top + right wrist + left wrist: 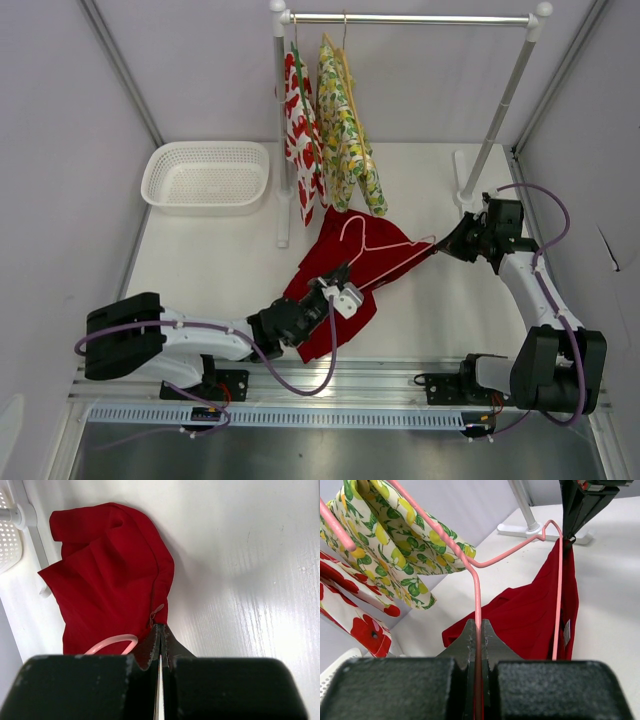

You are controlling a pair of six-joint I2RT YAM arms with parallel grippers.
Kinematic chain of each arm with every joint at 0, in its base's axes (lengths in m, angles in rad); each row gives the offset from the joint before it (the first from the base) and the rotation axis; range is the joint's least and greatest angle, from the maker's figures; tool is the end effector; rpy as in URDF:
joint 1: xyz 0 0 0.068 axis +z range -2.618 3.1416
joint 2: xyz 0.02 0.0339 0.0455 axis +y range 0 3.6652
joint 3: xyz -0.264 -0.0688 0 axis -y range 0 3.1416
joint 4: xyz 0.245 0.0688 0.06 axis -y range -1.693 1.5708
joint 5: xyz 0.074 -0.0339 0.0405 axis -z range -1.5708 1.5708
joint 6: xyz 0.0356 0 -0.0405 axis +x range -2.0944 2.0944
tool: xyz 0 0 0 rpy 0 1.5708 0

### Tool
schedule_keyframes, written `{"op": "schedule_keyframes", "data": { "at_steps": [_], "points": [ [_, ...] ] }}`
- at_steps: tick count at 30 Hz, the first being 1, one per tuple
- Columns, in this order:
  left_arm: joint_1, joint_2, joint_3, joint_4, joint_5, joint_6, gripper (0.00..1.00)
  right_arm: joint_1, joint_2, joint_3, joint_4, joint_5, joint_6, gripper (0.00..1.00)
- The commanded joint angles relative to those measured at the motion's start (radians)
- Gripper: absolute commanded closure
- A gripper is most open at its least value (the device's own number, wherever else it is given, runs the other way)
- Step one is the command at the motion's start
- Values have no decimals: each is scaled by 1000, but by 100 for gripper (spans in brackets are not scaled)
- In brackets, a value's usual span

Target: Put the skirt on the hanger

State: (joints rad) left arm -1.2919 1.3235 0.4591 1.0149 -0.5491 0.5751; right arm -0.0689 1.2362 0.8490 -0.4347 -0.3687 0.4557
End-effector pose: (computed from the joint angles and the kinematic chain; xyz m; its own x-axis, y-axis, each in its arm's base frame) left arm 0.0903 -0.2479 0.2377 0.4034 0.2766 -0.8722 0.5465 0.6917 0.4721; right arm 0.2561 -0.0048 0.2474 -0.7356 0.4623 -0.4952 0.1594 0.8286 0.5367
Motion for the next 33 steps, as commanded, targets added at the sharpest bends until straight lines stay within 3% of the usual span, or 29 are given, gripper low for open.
{"op": "schedule_keyframes", "data": {
  "at_steps": [1, 33],
  "points": [
    [-9, 19, -2, 50, -24, 45, 100, -11, 2, 4, 44, -9, -2, 100],
    [-41, 40, -5, 7, 2, 104, 100, -26, 45, 55, 60, -27, 6, 100]
  ]
}}
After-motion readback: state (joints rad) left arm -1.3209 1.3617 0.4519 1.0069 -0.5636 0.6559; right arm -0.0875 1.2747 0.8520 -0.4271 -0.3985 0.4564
